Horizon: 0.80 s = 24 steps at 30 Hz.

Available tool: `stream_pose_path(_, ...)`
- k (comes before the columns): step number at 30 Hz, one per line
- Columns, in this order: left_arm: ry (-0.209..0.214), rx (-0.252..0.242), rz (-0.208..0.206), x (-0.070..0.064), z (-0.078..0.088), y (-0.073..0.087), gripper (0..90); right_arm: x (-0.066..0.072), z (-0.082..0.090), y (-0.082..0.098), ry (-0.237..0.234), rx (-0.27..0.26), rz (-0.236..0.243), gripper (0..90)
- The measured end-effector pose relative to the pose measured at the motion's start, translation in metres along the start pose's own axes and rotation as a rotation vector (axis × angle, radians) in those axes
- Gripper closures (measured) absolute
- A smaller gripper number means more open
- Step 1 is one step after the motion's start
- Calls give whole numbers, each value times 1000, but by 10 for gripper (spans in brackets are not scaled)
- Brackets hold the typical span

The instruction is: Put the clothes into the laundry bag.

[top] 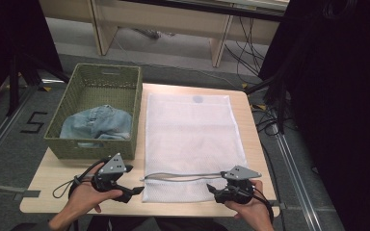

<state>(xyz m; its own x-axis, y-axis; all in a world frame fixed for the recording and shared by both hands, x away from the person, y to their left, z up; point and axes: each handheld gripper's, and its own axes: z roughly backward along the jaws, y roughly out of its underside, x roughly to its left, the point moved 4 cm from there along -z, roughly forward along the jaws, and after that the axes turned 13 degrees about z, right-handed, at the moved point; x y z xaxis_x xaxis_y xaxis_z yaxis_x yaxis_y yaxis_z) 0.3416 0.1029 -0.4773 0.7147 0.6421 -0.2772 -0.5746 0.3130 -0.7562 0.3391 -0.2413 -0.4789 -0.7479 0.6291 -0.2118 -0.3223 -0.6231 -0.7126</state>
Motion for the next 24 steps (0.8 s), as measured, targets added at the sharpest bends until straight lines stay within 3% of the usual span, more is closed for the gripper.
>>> stream_pose_path(7, -2, 4, -2, 0, -1, 0, 179, 0, -6, -2, -21, -1, -26, 272)
stream_pose_path(9, 2, 3, 0, 0, -2, 0, 179, -3, -12, -3, -26, -1, 5, 263)
stream_pose_path(10, -2, 14, -21, 1, -1, 0, 178, -4, -14, -4, -32, 2, 11, 260)
stream_pose_path(14, -2, 2, 0, 0, -2, 0, 178, -9, -25, -6, -18, 14, 32, 260)
stream_pose_path(17, -2, 2, -2, 1, -2, 0, 178, -13, -29, -6, -16, 34, 35, 260)
stream_pose_path(18, -4, 2, -2, 1, -2, 0, 178, -13, -31, -6, -19, 49, 16, 259)
stream_pose_path(24, -13, 4, -2, 2, -2, 0, 179, -19, -57, -10, -20, 84, 53, 259)
